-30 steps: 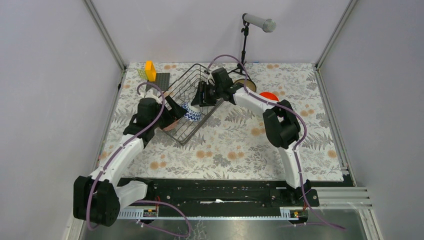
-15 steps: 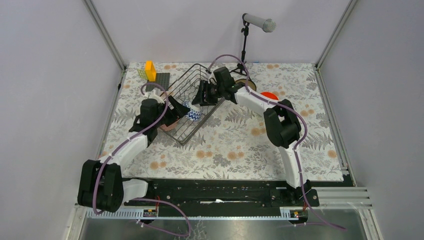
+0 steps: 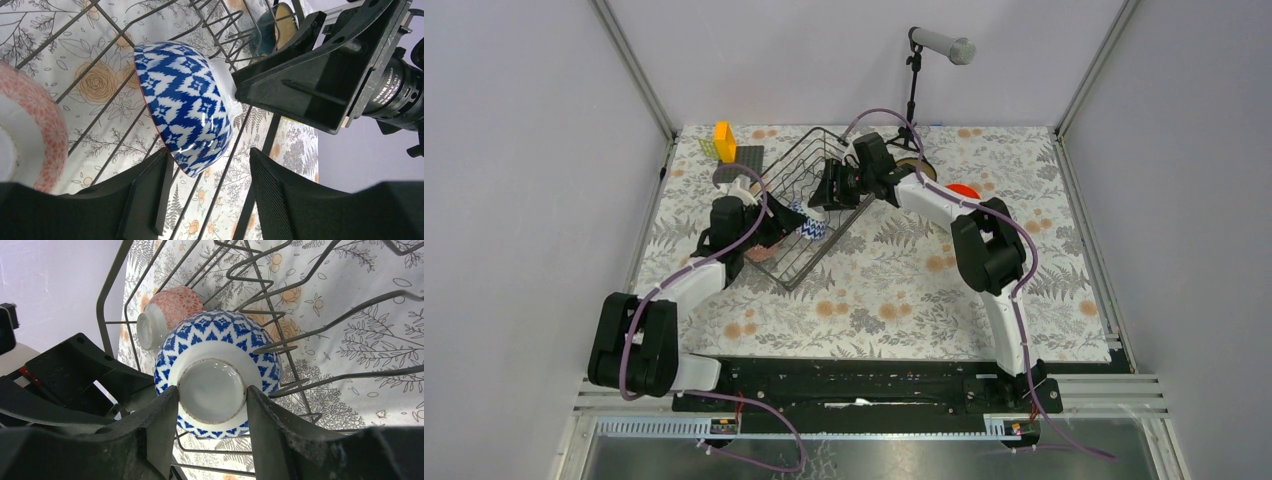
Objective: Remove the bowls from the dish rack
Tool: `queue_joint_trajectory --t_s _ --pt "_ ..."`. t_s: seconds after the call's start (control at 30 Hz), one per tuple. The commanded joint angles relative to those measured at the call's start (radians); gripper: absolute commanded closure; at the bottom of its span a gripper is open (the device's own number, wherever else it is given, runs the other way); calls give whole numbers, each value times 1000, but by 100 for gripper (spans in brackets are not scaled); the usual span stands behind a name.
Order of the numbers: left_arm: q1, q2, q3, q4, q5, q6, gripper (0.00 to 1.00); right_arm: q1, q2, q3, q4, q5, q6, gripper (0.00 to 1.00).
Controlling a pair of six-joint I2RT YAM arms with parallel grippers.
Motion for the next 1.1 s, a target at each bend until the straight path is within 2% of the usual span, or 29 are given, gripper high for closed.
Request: queue_joint_trajectory --t_s 0.0,0.13,0.3,0.57,0.67,0.77,0.97,1.07 --pt "3 21 -18 186 59 -27 40 -6 12 4 34 -70 31 68" --pt "2 39 -16 218 67 -32 47 -6 11 -5 54 -88 51 68" --pt "3 47 -25 296 71 -60 64 -8 5 -40 104 -104 91 68" --pt "2 52 -18 316 39 -61 65 -11 -8 -92 188 -128 146 68" --pt "4 55 -29 337 17 -81 55 -11 -16 -119 216 -132 166 69" --pt "2 66 -40 385 11 -109 55 -11 -27 -147 248 -132 187 69" --pt "2 67 -33 394 -11 -114 72 -11 -41 -177 258 -122 188 69" --pt "2 59 -26 360 -35 -99 86 -11 -50 -196 269 -119 192 67"
